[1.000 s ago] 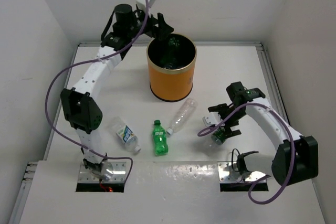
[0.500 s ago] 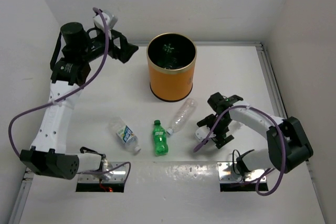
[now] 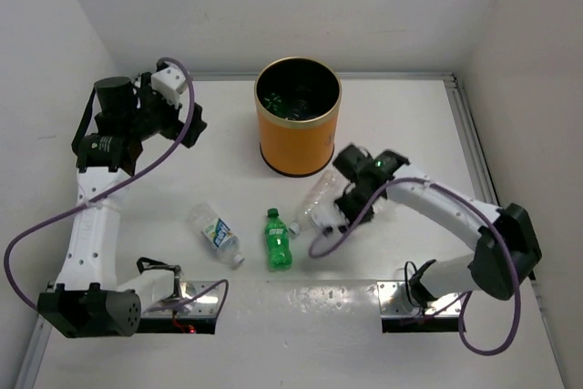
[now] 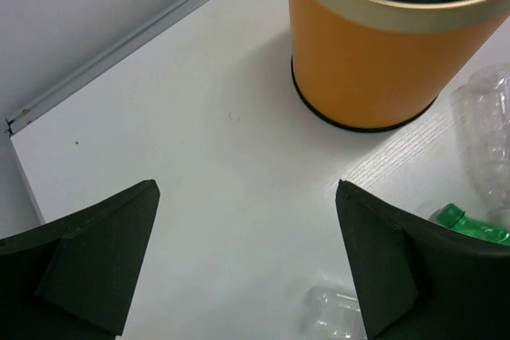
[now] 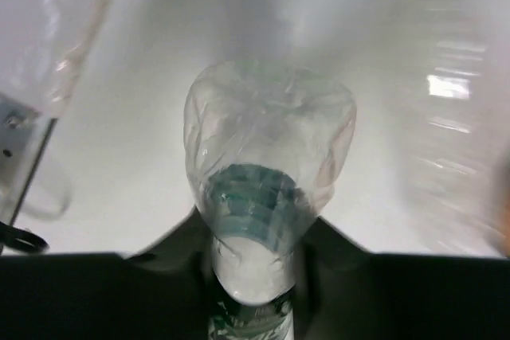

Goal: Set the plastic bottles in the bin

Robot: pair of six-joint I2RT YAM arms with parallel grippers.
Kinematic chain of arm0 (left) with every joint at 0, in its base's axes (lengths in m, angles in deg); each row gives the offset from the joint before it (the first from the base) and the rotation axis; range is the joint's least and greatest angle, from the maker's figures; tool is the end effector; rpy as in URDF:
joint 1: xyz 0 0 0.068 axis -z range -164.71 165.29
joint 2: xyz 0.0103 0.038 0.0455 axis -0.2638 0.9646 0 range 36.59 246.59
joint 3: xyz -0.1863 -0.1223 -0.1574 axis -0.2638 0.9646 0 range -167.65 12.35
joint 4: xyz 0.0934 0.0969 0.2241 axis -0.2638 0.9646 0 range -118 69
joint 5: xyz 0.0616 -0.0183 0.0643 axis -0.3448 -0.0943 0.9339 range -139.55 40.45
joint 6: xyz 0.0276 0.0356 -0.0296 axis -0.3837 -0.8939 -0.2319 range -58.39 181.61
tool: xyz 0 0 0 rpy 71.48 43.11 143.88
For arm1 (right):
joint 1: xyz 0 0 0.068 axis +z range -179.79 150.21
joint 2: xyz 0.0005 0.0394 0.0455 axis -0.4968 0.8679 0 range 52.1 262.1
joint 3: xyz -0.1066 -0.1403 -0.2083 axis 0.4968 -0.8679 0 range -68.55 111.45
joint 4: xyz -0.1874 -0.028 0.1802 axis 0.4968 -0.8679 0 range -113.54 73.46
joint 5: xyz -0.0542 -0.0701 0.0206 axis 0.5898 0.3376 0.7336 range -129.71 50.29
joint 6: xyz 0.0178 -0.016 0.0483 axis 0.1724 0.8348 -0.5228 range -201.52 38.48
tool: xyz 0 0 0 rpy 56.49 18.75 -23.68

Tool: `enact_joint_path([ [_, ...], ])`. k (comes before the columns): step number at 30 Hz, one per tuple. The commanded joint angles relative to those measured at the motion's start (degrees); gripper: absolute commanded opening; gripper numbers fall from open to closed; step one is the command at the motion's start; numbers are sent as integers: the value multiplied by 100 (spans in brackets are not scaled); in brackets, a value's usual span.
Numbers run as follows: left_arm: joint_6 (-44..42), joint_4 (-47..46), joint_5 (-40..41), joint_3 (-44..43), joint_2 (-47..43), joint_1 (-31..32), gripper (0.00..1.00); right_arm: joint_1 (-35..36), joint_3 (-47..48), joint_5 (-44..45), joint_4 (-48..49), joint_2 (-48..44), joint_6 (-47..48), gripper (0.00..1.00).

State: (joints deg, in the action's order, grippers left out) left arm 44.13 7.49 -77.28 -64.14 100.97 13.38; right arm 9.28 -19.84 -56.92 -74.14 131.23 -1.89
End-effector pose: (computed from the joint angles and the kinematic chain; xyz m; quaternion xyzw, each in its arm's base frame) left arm 0.2299 -0.0088 0.4198 0.2402 0.7861 -0.1075 0.5593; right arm 0.1608 0.1441 0.1925 -0.8518 0.5017 0.1344 0.0679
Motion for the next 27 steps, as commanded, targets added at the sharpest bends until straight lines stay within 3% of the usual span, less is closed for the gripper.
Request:
enact_joint_path([
  [1, -414, 64, -4, 134, -250, -204, 100, 13, 2474, -940, -129, -205, -2042, 1],
  [3, -415, 12, -83, 292, -250, -257, 100, -66, 3185, -1143, 412, -136, -3109, 0],
  [4, -362, -50, -84, 292, -250, -257, 100, -205, 4172, -1222, 591, -109, -3730, 0],
  [6, -292, -129, -207, 458, -250, -380, 100, -303, 4646, -1478, 1942, -4, -4997, 0],
  [7, -91, -295, -259, 529, -250, -380, 100, -382, 5091, -1461, 2451, -29, -6107, 0],
  [10, 322, -804, -487, 898, -355, -485, 100, -768, 5193, -920, 4916, 58, -8839, 0],
  [13, 560, -1140, -611, 1101, -356, -486, 100, -927, 5621, -407, 6295, 549, -9891, 0],
  [18, 710, -1325, -559, 1303, -356, -486, 100, -1507, 5923, 245, 7051, 1798, -10915, 0],
  [19, 710, -1325, -559, 1355, -356, -486, 99, -1568, 5861, 236, 7592, 1894, -11082, 0],
  [24, 623, -1386, -348, 1566, -478, -643, 99, -1859, 5590, 218, 8001, 2431, -10918, 0],
  [27, 37, -1054, -348, 1628, -619, -644, 100, -1947, 5082, 131, 8063, 2405, -10593, 0],
])
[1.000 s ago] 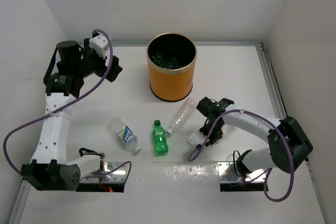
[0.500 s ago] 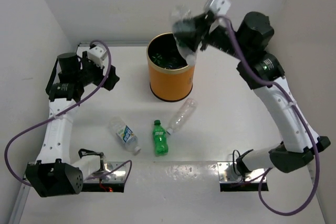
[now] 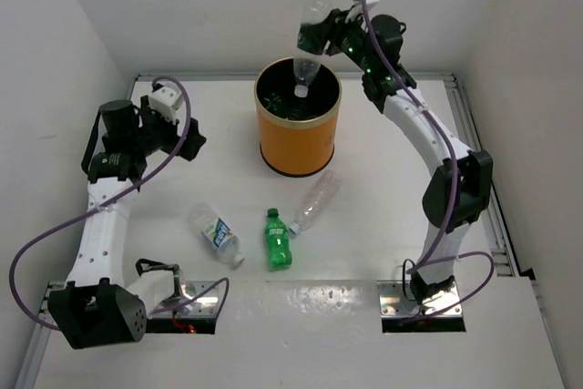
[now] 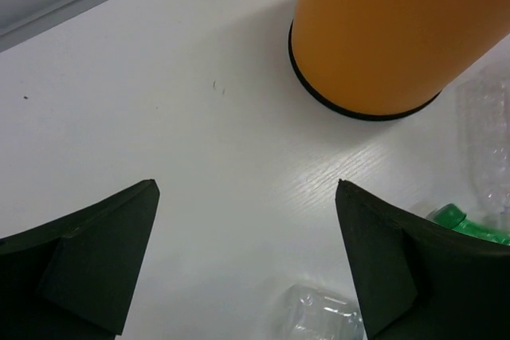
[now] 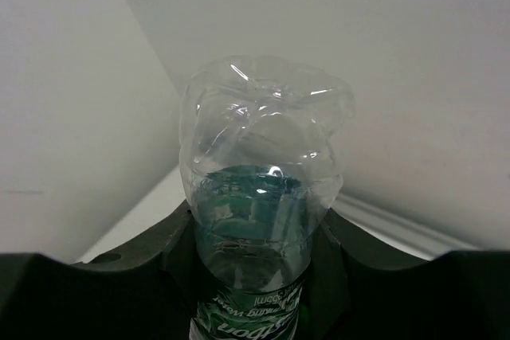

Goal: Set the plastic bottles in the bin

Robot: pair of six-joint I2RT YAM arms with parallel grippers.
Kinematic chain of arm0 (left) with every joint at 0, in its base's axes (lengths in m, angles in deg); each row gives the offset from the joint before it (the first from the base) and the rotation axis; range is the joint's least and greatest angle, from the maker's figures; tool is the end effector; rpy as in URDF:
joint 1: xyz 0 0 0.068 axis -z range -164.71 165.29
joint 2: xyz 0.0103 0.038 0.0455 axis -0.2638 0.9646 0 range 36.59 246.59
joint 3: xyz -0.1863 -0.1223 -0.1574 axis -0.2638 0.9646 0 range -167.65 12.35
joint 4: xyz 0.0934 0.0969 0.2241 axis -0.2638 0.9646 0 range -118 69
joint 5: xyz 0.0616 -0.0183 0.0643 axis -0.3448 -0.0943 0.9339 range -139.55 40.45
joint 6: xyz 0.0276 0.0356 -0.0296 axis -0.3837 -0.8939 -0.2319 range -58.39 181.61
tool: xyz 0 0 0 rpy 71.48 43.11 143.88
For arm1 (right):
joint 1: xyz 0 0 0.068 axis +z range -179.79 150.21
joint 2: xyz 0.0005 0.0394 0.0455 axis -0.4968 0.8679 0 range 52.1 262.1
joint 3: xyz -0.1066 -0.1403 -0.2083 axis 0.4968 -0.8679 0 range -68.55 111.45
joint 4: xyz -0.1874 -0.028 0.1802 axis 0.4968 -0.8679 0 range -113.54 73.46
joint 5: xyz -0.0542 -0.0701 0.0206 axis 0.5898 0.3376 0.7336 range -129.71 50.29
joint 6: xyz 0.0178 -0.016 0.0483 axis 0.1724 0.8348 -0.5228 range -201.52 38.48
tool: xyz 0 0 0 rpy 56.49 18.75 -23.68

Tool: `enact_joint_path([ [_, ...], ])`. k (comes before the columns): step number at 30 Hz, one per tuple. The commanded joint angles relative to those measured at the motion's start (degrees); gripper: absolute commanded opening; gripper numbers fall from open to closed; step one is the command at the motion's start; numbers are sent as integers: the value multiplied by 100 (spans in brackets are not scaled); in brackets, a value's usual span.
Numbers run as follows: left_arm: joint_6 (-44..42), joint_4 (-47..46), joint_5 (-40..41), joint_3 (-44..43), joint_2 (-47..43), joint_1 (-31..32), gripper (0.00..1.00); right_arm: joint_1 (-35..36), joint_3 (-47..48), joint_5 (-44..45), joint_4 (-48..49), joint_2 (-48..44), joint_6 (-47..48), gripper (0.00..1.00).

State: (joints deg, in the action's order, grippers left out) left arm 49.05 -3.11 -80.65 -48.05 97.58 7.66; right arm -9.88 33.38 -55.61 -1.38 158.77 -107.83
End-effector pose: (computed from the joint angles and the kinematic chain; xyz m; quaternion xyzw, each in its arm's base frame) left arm 0.2321 0.0126 0.3569 0.1779 0.8078 -0.1330 0.5460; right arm 0.4211 0.1629 0.4255 -0.0708 0.6388 0.3800 0.6652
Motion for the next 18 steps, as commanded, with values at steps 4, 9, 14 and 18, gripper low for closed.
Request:
enact_joint_path([
  [4, -2220, 1270, -886, 20, -219, -71, 100, -83, -1060, -176, 673, -612, 940, 7],
  [9, -4349, 3212, -872, 72, -8, 324, 100, -100, -2028, -589, 446, -1148, 1259, 100],
  [14, -5914, 4084, -758, 178, -8, 377, 100, -74, -1967, -783, 260, -1771, 996, 100],
  [18, -7110, 4893, -530, 371, 141, 543, 100, -83, -1589, -792, -240, -2193, 820, 100],
])
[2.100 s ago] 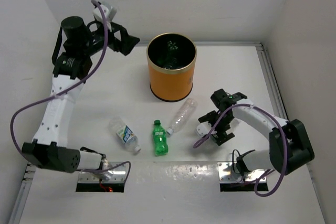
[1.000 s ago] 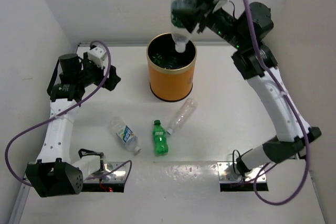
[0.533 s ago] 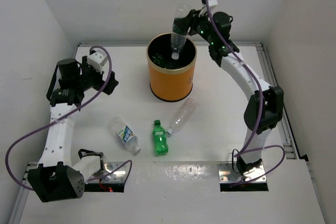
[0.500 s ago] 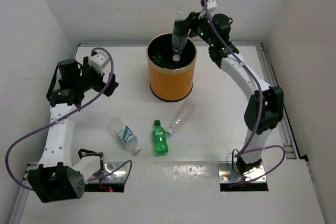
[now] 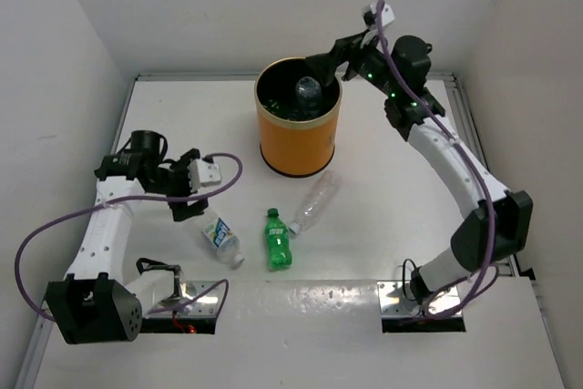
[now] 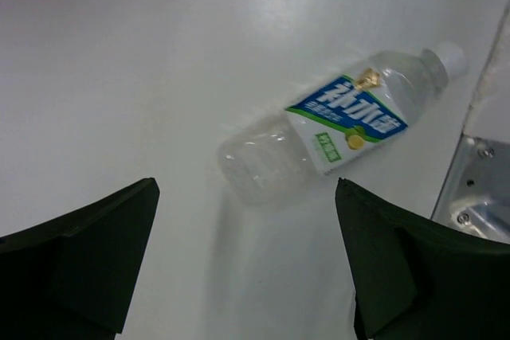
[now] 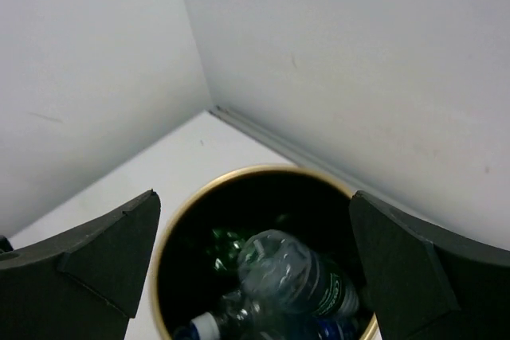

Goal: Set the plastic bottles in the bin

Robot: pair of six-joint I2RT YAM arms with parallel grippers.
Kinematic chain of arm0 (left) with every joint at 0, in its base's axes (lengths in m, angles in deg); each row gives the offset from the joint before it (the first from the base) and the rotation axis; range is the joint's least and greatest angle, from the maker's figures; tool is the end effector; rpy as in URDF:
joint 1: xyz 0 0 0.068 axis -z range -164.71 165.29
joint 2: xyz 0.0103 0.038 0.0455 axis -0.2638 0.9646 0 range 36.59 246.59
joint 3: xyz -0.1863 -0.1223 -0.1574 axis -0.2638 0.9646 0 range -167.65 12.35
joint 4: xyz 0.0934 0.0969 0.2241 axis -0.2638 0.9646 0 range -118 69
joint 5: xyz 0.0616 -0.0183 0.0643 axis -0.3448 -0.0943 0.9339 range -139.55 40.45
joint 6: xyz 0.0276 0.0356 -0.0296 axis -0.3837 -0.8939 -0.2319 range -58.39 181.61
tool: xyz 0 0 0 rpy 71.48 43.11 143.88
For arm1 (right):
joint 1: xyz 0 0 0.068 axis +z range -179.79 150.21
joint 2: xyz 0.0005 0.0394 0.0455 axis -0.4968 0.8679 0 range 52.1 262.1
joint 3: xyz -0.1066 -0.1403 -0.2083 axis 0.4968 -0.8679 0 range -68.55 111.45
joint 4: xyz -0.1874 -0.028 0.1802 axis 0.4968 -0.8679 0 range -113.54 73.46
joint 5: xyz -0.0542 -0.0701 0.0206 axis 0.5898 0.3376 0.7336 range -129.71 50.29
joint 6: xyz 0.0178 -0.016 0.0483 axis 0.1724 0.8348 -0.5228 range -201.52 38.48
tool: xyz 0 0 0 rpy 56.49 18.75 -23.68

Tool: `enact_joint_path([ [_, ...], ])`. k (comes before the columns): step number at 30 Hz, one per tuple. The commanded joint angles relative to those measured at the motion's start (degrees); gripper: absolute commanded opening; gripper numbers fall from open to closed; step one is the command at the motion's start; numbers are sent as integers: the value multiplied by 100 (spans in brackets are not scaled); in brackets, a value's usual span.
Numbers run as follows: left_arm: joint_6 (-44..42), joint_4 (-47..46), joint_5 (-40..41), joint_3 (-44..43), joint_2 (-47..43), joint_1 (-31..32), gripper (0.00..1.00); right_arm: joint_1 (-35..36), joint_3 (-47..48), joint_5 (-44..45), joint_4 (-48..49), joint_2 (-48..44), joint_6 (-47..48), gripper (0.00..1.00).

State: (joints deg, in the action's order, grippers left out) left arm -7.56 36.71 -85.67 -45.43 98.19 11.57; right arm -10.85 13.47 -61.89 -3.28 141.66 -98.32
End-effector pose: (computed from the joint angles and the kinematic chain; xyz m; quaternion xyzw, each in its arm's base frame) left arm 0.1813 -0.0091 0.2937 0.5535 0.7547 -0.1397 0.3234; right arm 0.3506 0.1345 0.4155 -0.1550 0.6557 0.3460 0.6530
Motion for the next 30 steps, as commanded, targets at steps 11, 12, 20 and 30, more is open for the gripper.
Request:
enact_joint_path([
  [11, -1890, -159, 1352, 1629, -184, 1945, 100, -760, -1020, -621, -1685, -2091, 282, 100],
  [12, -1820, -317, 1449, 1716, -184, 2068, 100, -856, -1239, -691, -1825, -2240, 300, 100],
  [20, -1503, -1531, 1626, 1832, 448, 2947, 100, -1182, -1979, -990, -2380, -2672, 300, 100],
  [30, -1390, -1750, 2179, 1999, 888, 3659, 77, -1489, -2032, -1316, -2591, -2558, 282, 97],
])
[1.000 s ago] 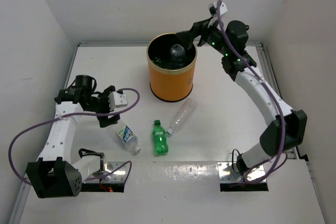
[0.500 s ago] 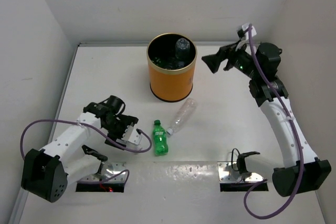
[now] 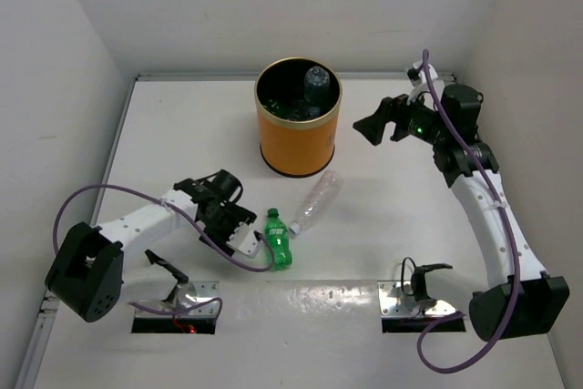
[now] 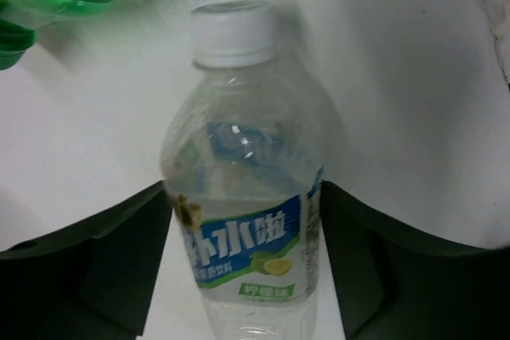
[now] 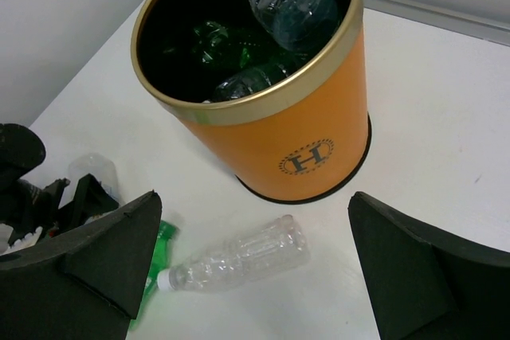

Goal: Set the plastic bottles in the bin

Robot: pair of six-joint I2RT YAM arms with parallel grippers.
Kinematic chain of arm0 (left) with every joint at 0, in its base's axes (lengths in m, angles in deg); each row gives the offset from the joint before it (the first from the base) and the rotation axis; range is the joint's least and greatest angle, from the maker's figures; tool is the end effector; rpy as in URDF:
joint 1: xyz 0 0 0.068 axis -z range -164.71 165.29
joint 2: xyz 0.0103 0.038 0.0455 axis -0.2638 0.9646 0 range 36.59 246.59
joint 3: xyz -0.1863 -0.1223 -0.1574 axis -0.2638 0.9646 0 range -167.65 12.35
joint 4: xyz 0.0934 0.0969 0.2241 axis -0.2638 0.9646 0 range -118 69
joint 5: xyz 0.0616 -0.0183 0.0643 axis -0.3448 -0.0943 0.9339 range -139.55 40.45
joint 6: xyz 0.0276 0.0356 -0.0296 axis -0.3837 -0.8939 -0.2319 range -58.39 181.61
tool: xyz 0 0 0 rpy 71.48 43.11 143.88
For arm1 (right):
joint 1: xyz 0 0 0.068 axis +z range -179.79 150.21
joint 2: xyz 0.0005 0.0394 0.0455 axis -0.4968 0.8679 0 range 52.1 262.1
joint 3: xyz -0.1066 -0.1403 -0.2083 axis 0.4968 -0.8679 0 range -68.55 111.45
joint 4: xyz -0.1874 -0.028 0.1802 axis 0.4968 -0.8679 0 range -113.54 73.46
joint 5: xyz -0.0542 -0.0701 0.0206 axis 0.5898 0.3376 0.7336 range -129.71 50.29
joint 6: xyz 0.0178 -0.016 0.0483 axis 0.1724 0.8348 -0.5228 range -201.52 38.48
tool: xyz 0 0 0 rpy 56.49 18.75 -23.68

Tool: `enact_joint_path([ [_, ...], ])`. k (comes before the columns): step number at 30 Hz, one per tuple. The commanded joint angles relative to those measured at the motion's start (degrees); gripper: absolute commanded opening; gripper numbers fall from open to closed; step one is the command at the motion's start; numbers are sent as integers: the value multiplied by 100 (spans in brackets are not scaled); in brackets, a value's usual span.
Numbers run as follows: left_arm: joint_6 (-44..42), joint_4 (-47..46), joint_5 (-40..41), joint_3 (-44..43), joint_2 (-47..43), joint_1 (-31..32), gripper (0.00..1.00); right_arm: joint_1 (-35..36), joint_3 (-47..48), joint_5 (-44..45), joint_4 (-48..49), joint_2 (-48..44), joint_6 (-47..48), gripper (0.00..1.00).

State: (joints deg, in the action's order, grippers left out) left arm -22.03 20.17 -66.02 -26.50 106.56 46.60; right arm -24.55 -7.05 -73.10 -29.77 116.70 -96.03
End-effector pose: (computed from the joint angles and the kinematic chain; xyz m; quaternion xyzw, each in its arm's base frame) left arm 0.1574 -0.1074 0.1801 0.8380 0.5186 -0.0872 0.1458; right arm 0.2514 0.0427 0.3695 -0.1098 0.7781 0.3249 0.5263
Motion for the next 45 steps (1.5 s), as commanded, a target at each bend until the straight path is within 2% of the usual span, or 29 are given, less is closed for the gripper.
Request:
enact_joint_path([
  [1, 145, -96, 214, 106, 51, 156, 71, -137, 12, -229, 40, -9, 27, 97],
  [4, 644, -96, 214, -341, 51, 95, 61, -180, -128, -265, 23, -114, 9, 97],
  [5, 829, -96, 58, -577, 51, 8, 53, -181, -155, -274, 14, -158, 9, 96],
  [7, 1312, -96, -197, -1709, 112, -186, 45, -198, -313, -291, 23, -228, 9, 96],
  [8, 2011, -96, -677, -2236, 269, -274, 38, -190, -418, -283, 66, -228, 18, 96],
  [9, 2427, -96, -1021, -3424, 393, -518, 35, -189, -462, -291, 67, -289, 9, 96],
  [10, 2866, -183, -1399, -4054, 542, -660, 32, -189, -515, -291, 67, -316, 35, 96],
  [11, 3871, -315, -2125, -4626, 865, -809, 30, -181, -655, -317, 101, -334, 70, 96],
  [13, 5157, -901, -2570, -5837, 1131, -1108, 30, -181, -718, -335, 110, -360, 105, 96],
  [14, 6469, -1888, -2711, -6018, 1202, -1188, 30, -181, -787, -335, 84, -343, 140, 96],
  [16, 7794, -3306, -2871, -5847, 1203, -1302, 29, -181, -823, -370, 67, -343, 149, 96],
  [17, 8427, -4940, -2871, -5627, 1142, -1390, 28, -198, -841, -353, 32, -343, 158, 96],
  [18, 9539, -5679, -2784, -5416, 1141, -1391, 26, -198, -876, -353, 31, -351, 158, 96],
  [19, 9985, -6217, -2626, -5292, 1141, -1443, 23, -198, -911, -370, 31, -351, 193, 96],
  [21, 10837, -6757, -2625, -5588, 1710, -1444, 22, -198, -990, -379, 23, -378, 281, 96],
  [22, 11007, -6837, -2677, -5790, 1904, -1444, 21, -190, -1008, -397, 14, -369, 281, 96],
  [25, 11632, -7644, -2677, -5634, 2336, -1444, 18, -198, -1113, -414, 84, -369, 351, 96],
  [31, 11203, -7278, -2467, -5423, 2696, -1268, 18, -181, -1149, -414, 40, -185, 614, 97],
  [34, 11097, -7040, -2414, -5107, 2697, -1268, 43, -75, -1166, -414, 58, -185, 930, 97],
  [35, 11097, -6962, -2414, -5037, 2619, -1216, 67, -6, -1183, -406, 67, -158, 1019, 97],
  [36, 10993, -6621, -2266, -5036, 2566, -1215, 82, 47, -1192, -405, 119, -149, 1376, 97],
  [37, 10844, -6470, -2134, -5036, 2513, -1215, 90, 170, -1227, -397, 93, -132, 1597, 97],
  [39, 10720, -6285, -2010, -5105, 2320, -1267, 100, 406, -1228, -405, -55, -53, 2245, 97],
  [44, 10491, -5749, -1886, -5711, 1950, -1671, 100, 1451, -1000, -283, -775, 272, 4610, 97],
  [45, 10491, -5617, -1886, -5878, 1871, -1829, 100, 1541, -956, -204, -969, 325, 4797, 97],
])
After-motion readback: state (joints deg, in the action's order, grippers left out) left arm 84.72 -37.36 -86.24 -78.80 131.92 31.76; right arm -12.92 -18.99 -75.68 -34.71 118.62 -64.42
